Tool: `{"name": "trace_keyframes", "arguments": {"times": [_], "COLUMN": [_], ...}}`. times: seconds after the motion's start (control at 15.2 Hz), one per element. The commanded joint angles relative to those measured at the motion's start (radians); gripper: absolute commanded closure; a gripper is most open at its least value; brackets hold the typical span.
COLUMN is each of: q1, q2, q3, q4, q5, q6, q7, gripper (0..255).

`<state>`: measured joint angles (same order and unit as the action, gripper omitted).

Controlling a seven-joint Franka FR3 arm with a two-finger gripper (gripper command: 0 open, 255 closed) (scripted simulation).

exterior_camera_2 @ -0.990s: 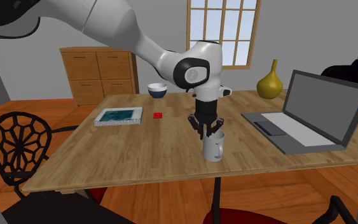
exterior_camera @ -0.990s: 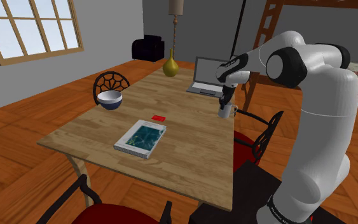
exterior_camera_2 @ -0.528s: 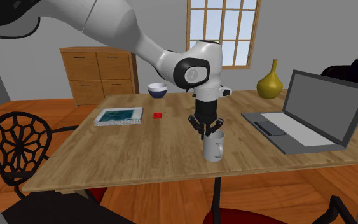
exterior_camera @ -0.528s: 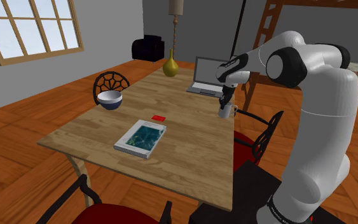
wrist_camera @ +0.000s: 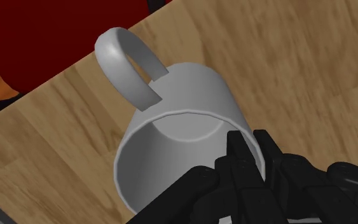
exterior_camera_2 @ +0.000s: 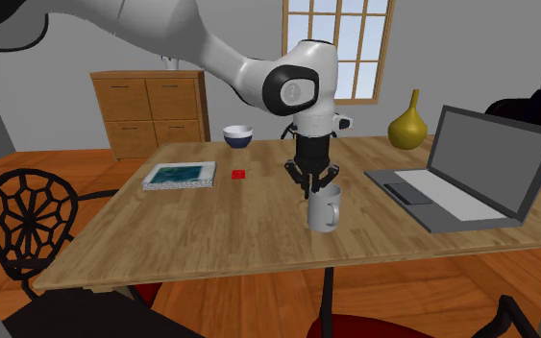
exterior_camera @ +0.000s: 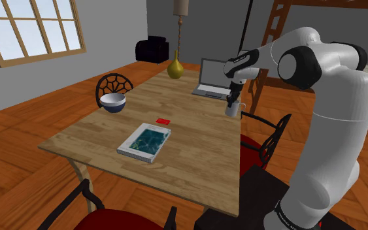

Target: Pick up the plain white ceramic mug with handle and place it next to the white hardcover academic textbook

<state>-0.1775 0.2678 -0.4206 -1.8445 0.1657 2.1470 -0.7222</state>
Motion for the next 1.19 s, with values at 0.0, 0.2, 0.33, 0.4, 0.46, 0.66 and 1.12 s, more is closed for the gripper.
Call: {"name": "trace_keyframes", "arguments": {"times": [0.0, 0.2, 0.33, 0.4, 0.46, 0.66, 1.12], "q1": [0.001, 0.003, 0.004, 0.004, 0.004, 0.005, 0.004], "q2": [-0.010, -0.024, -0.032, -0.036, -0.040, -0.050, -0.065], "q3": [-0.002, -0.005, -0.006, -0.007, -0.008, -0.010, -0.013], "q4": [0.016, 0.039, 0.056, 0.065, 0.073, 0.102, 0.177], "q5": [-0.007, -0.016, -0.021, -0.023, -0.026, -0.032, -0.042], "q6": [-0.025, -0.061, -0.085, -0.097, -0.109, -0.146, -0.235], "q7": [0.005, 0.012, 0.016, 0.018, 0.020, 0.025, 0.034], "gripper": [255, 255, 255, 255, 255, 255, 255]}}
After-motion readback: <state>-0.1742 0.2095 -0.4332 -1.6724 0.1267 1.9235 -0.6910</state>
